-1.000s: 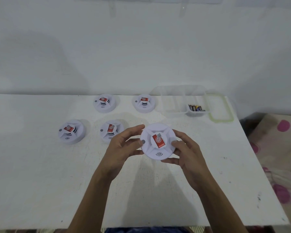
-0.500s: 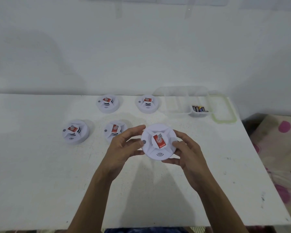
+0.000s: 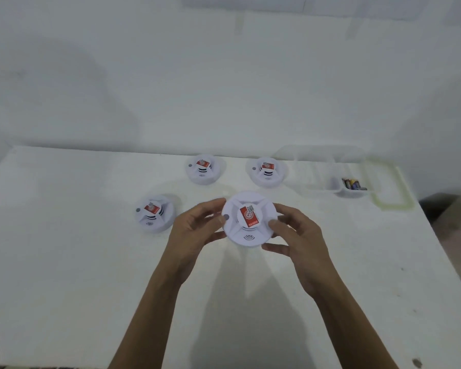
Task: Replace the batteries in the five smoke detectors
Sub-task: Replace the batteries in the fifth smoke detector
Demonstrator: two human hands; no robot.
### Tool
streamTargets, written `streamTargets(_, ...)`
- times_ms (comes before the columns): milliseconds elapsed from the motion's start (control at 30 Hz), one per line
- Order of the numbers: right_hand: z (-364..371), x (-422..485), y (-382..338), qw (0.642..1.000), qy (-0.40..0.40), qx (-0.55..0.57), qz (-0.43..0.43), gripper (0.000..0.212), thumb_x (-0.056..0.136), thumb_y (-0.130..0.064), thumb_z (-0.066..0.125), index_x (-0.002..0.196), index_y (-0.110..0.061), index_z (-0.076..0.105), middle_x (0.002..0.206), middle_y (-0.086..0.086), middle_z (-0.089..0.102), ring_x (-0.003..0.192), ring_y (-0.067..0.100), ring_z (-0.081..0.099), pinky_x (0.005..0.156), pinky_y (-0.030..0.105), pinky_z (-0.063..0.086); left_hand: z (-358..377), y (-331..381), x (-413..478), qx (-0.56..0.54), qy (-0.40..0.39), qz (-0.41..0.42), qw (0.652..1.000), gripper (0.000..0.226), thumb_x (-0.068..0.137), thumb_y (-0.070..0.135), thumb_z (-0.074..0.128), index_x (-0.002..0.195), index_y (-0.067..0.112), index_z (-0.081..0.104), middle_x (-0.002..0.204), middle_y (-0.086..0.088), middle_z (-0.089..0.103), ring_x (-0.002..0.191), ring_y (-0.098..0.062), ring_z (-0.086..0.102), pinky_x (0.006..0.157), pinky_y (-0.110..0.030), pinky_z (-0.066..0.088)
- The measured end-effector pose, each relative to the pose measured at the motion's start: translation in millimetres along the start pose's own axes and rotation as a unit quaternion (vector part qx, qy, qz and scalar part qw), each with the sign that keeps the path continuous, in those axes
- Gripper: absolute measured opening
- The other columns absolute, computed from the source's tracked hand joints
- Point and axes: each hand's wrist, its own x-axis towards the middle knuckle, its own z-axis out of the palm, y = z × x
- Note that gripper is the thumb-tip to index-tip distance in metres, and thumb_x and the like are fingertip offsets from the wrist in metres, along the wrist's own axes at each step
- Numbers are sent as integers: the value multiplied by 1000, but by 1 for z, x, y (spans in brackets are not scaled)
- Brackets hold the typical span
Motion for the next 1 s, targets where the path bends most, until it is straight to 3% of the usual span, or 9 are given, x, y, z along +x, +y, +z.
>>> streamTargets(100, 28, 15, 0, 1000, 15, -3, -6, 18, 86, -14, 68, 103, -13, 62, 96, 10, 66, 82, 20, 67, 73, 40, 60, -22, 6, 9, -15, 53, 0, 998, 22, 88, 7, 62, 109, 12, 67, 105, -2, 73, 98, -20, 68, 80, -35, 57)
streamTargets(233, 71, 41, -1, 1000, 15, -9, -22, 13, 85, -14, 69, 95, -9, 62, 93, 10, 69, 85, 26, 69, 77, 40, 59, -55, 12, 25, -8, 116, 23, 993, 20, 89, 3, 60, 107, 5, 68, 101, -5, 73, 93, -18, 70, 74, -27, 56)
streamTargets(333, 107, 63, -3, 999, 0, -26, -23, 7, 87, -12, 65, 94, -11, 64, 89, 7, 70, 78, 24, 70, 78, 40, 59, -85, 13, 42, 21, 158, 30, 987, 19, 89, 7, 62, 107, 11, 69, 102, 0, 73, 92, -14, 70, 72, -23, 56)
streamTargets(633, 204, 142, 9, 991, -56, -118, -16, 18, 85, -12, 55, 95, -15, 70, 96, -4, 69, 80, 16, 68, 86, 42, 56, -176, -6, 116, 166, 212, 0, 963, 37, 90, 28, 53, 125, 23, 61, 126, 1, 61, 110, -14, 60, 91, -43, 53)
streamTargets(800, 240, 181, 20, 980, -98, -176, 5, 22, 86, -12, 55, 102, -11, 70, 99, -1, 70, 86, 23, 69, 86, 47, 55, -204, -11, 147, 198, 218, -17, 955, 40, 92, 26, 46, 130, 18, 57, 133, -2, 54, 119, -16, 52, 104, -41, 42)
streamTargets(867, 250, 191, 23, 977, -116, -177, 13, 22, 86, -14, 55, 102, -11, 70, 99, -4, 69, 88, 23, 69, 88, 46, 55, -212, -10, 155, 210, 221, -19, 952, 31, 95, 16, 43, 119, 16, 63, 121, 0, 59, 108, -12, 54, 98, -32, 42)
streamTargets(900, 254, 195, 24, 977, -125, -172, 19, 21, 87, -15, 54, 103, -12, 68, 100, -6, 67, 88, 23, 68, 89, 45, 55, -215, -9, 159, 217, 226, -24, 949, 27, 95, 12, 42, 100, 21, 67, 103, 5, 61, 93, -7, 54, 88, -28, 42)
streamTargets(933, 257, 197, 24, 976, -133, -168, 26, 21, 89, -14, 54, 106, -13, 66, 101, -8, 64, 87, 22, 66, 90, 43, 55, -217, -10, 163, 228, 230, -28, 946, 33, 94, 8, 40, 80, 31, 59, 85, 13, 56, 77, 0, 48, 76, -24, 40)
streamTargets(1000, 261, 200, 26, 973, -148, -175, 33, 26, 92, -12, 52, 115, -14, 63, 108, -7, 61, 83, 19, 62, 86, 40, 56, -219, -10, 165, 252, 233, -39, 939, 43, 93, 4, 39, 68, 39, 39, 69, 17, 42, 64, 2, 39, 64, -18, 32)
